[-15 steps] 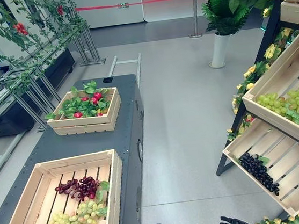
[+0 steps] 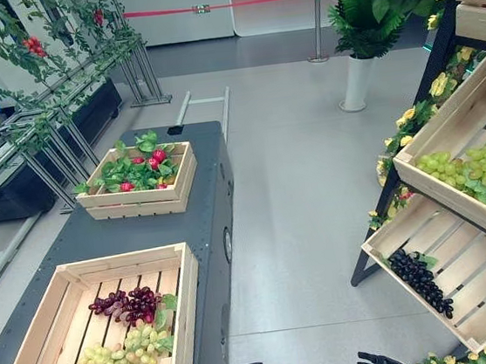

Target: Pick up the fruits from the basket on one side to the basket on the other side

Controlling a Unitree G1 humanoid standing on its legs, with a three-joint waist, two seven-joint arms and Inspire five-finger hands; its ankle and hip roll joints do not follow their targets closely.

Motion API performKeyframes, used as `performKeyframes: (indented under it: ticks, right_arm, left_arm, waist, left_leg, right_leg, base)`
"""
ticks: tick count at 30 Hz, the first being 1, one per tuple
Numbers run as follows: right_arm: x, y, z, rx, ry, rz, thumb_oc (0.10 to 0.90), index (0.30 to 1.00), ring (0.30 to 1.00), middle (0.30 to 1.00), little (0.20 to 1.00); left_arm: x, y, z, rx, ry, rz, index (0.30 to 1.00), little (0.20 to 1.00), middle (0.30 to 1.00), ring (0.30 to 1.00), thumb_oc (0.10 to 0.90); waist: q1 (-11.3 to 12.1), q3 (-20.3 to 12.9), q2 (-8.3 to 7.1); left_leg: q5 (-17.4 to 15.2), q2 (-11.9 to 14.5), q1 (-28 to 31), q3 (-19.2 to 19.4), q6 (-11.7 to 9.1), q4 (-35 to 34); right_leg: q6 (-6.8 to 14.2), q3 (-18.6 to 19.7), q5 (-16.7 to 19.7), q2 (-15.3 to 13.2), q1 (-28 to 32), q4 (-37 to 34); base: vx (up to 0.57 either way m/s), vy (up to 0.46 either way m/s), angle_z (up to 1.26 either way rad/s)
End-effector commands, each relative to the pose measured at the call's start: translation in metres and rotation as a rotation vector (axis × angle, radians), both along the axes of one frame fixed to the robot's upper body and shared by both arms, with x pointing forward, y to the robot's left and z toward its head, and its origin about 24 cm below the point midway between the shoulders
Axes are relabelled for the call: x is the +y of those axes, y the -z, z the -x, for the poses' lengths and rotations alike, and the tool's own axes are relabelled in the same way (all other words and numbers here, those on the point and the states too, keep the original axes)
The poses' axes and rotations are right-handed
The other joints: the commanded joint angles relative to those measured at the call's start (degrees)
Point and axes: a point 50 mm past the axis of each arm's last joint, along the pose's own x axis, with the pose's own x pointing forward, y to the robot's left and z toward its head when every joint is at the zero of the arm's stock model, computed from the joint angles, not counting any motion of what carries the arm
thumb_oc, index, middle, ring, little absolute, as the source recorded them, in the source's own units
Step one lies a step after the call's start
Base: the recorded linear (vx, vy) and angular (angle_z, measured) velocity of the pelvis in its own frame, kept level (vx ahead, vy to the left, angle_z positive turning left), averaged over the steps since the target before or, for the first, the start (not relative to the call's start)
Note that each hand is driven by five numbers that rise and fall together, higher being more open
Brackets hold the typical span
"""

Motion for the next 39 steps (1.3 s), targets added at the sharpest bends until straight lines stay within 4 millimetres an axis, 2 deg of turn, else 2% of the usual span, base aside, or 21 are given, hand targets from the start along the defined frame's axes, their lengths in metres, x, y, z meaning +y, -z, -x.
performKeyframes:
  ticks: [1, 4, 8, 10, 12, 13, 14, 15, 18, 23, 26, 27, 29, 30, 31, 33, 35, 36, 37, 38, 39]
  right_arm:
    - [0.007, -0.006, -0.029, -0.070, -0.047, 0.023, 0.800, 0.900, 0.900, 0.900, 0.900]
    - [0.004, -0.008, -0.035, -0.080, -0.064, 0.034, 0.800, 0.900, 0.900, 0.900, 0.900]
    - [0.004, -0.007, -0.032, -0.067, -0.088, 0.035, 0.800, 0.900, 0.900, 0.900, 0.900]
    - [0.002, -0.007, -0.030, -0.067, -0.071, 0.045, 0.800, 0.900, 0.900, 0.900, 0.900]
    - [-0.002, -0.007, -0.029, -0.071, -0.025, 0.058, 0.800, 0.900, 0.900, 0.900, 0.900]
    - [-0.003, -0.007, -0.029, -0.075, -0.007, 0.062, 0.800, 0.900, 0.900, 0.900, 0.900]
    - [-0.003, -0.007, -0.029, -0.079, 0.005, 0.065, 0.800, 0.900, 0.900, 0.900, 0.900]
    - [-0.003, -0.007, -0.029, -0.080, 0.006, 0.068, 0.800, 0.900, 0.900, 0.900, 0.900]
    - [-0.004, -0.007, -0.028, -0.081, -0.012, 0.076, 0.800, 0.900, 0.900, 0.900, 0.900]
    - [-0.004, -0.005, -0.022, -0.074, -0.021, 0.070, 0.800, 0.900, 0.900, 0.900, 0.900]
    - [-0.005, -0.007, -0.026, -0.091, -0.023, 0.072, 0.800, 0.900, 0.900, 0.900, 0.900]
    - [-0.005, -0.008, -0.030, -0.113, -0.025, 0.074, 0.800, 0.900, 0.900, 0.900, 0.900]
    - [-0.006, -0.011, -0.036, -0.137, -0.027, 0.080, 0.800, 0.900, 0.900, 0.900, 0.900]
    - [-0.006, -0.013, -0.040, -0.156, -0.019, 0.091, 0.800, 0.900, 0.900, 0.900, 0.900]
    - [-0.008, -0.014, -0.042, -0.164, -0.009, 0.094, 0.800, 0.900, 0.900, 0.900, 0.900]
    - [-0.009, -0.016, -0.045, -0.186, -0.010, 0.098, 0.800, 0.900, 0.900, 0.900, 0.900]
    - [-0.014, -0.019, -0.050, -0.225, 0.051, 0.095, 0.800, 0.900, 0.900, 0.900, 0.900]
    - [-0.015, -0.019, -0.050, -0.228, 0.058, 0.094, 0.800, 0.900, 0.900, 0.900, 0.900]
    - [-0.016, -0.020, -0.052, -0.240, 0.061, 0.086, 0.800, 0.900, 0.900, 0.900, 0.900]
    - [-0.016, -0.020, -0.051, -0.239, 0.071, 0.081, 0.800, 0.900, 0.900, 0.900, 0.900]
    - [-0.016, -0.020, -0.051, -0.239, 0.074, 0.078, 0.800, 0.900, 0.900, 0.900, 0.900]
  left_arm:
    - [-0.005, -0.012, -0.039, -0.156, -0.013, 0.032, 0.900, 0.900, 0.900, 0.900, 0.800]
    - [-0.004, -0.018, -0.054, -0.202, -0.050, 0.041, 0.900, 0.900, 0.900, 0.900, 0.800]
    - [-0.001, -0.023, -0.062, -0.245, -0.057, 0.027, 0.900, 0.900, 0.900, 0.900, 0.800]
    - [0.000, -0.024, -0.065, -0.255, -0.062, 0.029, 0.900, 0.900, 0.900, 0.900, 0.800]
    - [-0.004, -0.024, -0.067, -0.257, -0.037, 0.031, 0.900, 0.900, 0.900, 0.900, 0.800]
    - [-0.006, -0.024, -0.066, -0.249, -0.010, 0.036, 0.900, 0.900, 0.900, 0.900, 0.800]
    - [-0.009, -0.023, -0.066, -0.246, 0.007, 0.040, 0.900, 0.900, 0.900, 0.900, 0.800]
    - [-0.011, -0.022, -0.064, -0.240, 0.008, 0.042, 0.900, 0.900, 0.900, 0.900, 0.800]
    - [-0.010, -0.018, -0.056, -0.213, -0.031, 0.035, 0.900, 0.900, 0.900, 0.900, 0.800]
    - [-0.002, -0.017, -0.051, -0.193, -0.042, 0.037, 0.900, 0.900, 0.900, 0.900, 0.800]
    - [0.000, -0.019, -0.055, -0.211, -0.039, 0.053, 0.900, 0.900, 0.900, 0.900, 0.800]
    - [0.000, -0.022, -0.060, -0.231, -0.032, 0.055, 0.900, 0.900, 0.900, 0.900, 0.800]
    - [0.000, -0.025, -0.066, -0.252, -0.027, 0.055, 0.900, 0.900, 0.900, 0.900, 0.800]
    - [0.001, -0.029, -0.073, -0.275, -0.022, 0.048, 0.900, 0.900, 0.900, 0.900, 0.800]
    - [0.002, -0.031, -0.076, -0.286, -0.018, 0.048, 0.900, 0.900, 0.900, 0.900, 0.800]
    - [0.002, -0.034, -0.082, -0.309, -0.032, 0.052, 0.900, 0.900, 0.900, 0.900, 0.800]
    - [-0.005, -0.041, -0.092, -0.336, 0.019, 0.081, 0.900, 0.900, 0.900, 0.900, 0.800]
    - [-0.006, -0.041, -0.093, -0.338, 0.030, 0.080, 0.900, 0.900, 0.900, 0.900, 0.800]
    - [-0.010, -0.042, -0.094, -0.354, 0.068, 0.071, 0.900, 0.900, 0.900, 0.900, 0.800]
    - [-0.009, -0.042, -0.093, -0.366, 0.077, 0.067, 0.900, 0.900, 0.900, 0.900, 0.800]
    - [-0.009, -0.042, -0.093, -0.369, 0.075, 0.067, 0.900, 0.900, 0.900, 0.900, 0.800]
  waist:
    - [1.29, 2.69, -0.85]
    - [1.86, 4.32, -1.00]
    - [2.48, 5.43, -1.75]
    - [2.48, 5.78, -1.66]
    - [2.04, 6.22, -1.05]
    - [1.55, 6.55, -0.78]
    - [1.32, 6.75, -0.47]
    - [1.26, 6.77, -0.40]
    - [1.73, 6.55, -0.47]
    - [2.18, 5.41, -0.62]
    - [2.47, 5.31, -0.58]
    - [2.29, 5.51, -0.37]
    - [1.95, 6.10, -0.09]
    - [1.90, 6.35, 0.38]
    - [1.83, 6.63, 0.36]
    - [1.59, 7.07, 0.09]
    - [1.34, 7.28, -0.18]
    - [1.34, 7.17, -0.21]
    - [1.14, 7.06, -0.47]
    - [0.94, 7.02, -0.75]
    - [0.82, 7.05, -0.80]
  left_leg:
    - [0.30, -2.11, -3.32, -2.38, 0.68, 1.61]
    - [0.82, -1.91, -4.78, -2.78, 0.11, 3.33]
    - [1.04, -2.44, -6.22, -1.06, -0.28, 4.95]
    - [0.84, -3.01, -6.78, 2.02, -0.44, 5.10]
    - [1.92, -2.90, -7.43, 8.18, -1.04, 3.51]
    - [2.34, -2.39, -7.02, 12.44, -1.86, 2.52]
    - [3.40, -1.93, -7.39, 14.73, -2.22, 1.58]
    - [3.75, -1.72, -7.78, 15.31, -2.13, 1.52]
    - [2.51, -2.40, -8.10, 13.62, -0.61, 2.55]
    - [0.66, -3.71, -4.28, 11.48, 1.66, 0.43]
    - [-0.11, -4.39, -3.42, 9.93, 2.65, 0.12]
    - [-0.41, -5.00, -3.39, 9.59, 3.60, 0.12]
    - [-0.44, -5.69, -3.25, 8.62, 4.41, 0.12]
    - [0.13, -5.63, -3.90, 8.05, 5.11, 0.12]
    - [0.27, -5.78, -3.68, 7.37, 5.22, 0.12]
    - [0.25, -6.34, -3.50, 4.95, 5.38, 0.54]
    - [0.49, -6.73, -3.80, 0.58, 5.30, 0.92]
    - [0.42, -6.75, -3.97, 0.32, 5.32, 0.99]
    - [-0.46, -7.16, -4.08, -1.57, 5.65, 1.03]
    - [-1.28, -7.46, -3.97, -2.71, 5.98, 1.11]
    - [-1.59, -7.52, -3.86, -3.14, 6.08, 1.15]
  right_leg:
    - [-3.87, -1.50, 0.12, 3.25, -1.58, 1.92]
    - [-4.34, -2.40, 0.12, 3.27, -1.91, 2.42]
    - [-4.39, -5.08, 0.50, 2.90, -0.50, 1.41]
    - [-4.25, -7.11, 0.29, 2.81, -0.06, 1.05]
    - [-4.08, -10.35, -0.09, 2.91, 0.44, 0.91]
    - [-3.68, -12.08, -0.80, 2.92, 1.26, 1.03]
    - [-3.64, -13.15, -1.32, 2.91, 1.33, 1.88]
    - [-3.71, -13.42, -1.61, 2.79, 1.14, 2.57]
    - [-3.51, -13.41, -2.71, 1.81, 0.39, 5.12]
    - [-2.18, -14.62, -4.73, -0.27, 0.40, 9.53]
    - [-0.72, -14.71, -4.55, -1.82, -1.57, 16.28]
    - [0.64, -13.67, -3.34, -3.41, -4.63, 25.41]
    - [1.26, -11.59, -1.75, -4.44, -8.21, 33.66]
    - [0.58, -10.31, 0.17, -4.01, -10.26, 36.45]
    - [0.53, -9.14, 0.52, -3.51, -10.89, 37.46]
    - [0.18, -6.27, 1.25, -2.26, -11.10, 34.04]
    - [-0.95, -3.76, 1.72, -1.15, -10.50, 21.92]
    - [-0.98, -3.39, 2.20, -1.12, -10.74, 20.23]
    - [-0.72, -0.96, 4.73, -1.21, -12.57, 14.37]
    - [-0.26, 0.84, 6.79, -1.41, -13.81, 11.55]
    - [-0.11, 1.29, 7.37, -1.45, -14.10, 10.92]
  base:
    - [-0.08, -0.121, 0.13]
    - [-0.04, -0.082, 0.23]
    - [0.04, -0.053, 0.37]
    - [0.02, 0.035, 0.69]
    - [0.05, 0.101, 0.91]
    - [0.11, 0.139, 1.01]
    - [0.12, 0.172, 1.06]
    - [0.08, 0.181, 1.00]
    - [0.13, 0.228, 0.55]
    - [0.18, 0.255, -0.04]
    - [0.10, 0.234, 0.19]
    - [0.04, 0.252, 0.22]
    - [0.00, 0.228, 0.20]
    - [-0.01, 0.150, 0.24]
    - [0.02, 0.078, 0.41]
    - [0.08, -0.016, 0.58]
    - [0.08, -0.112, 0.86]
    - [0.10, -0.205, 0.94]
    - [0.12, -0.235, 0.99]
    - [0.15, -0.253, 0.99]
    - [0.20, -0.275, 0.98]
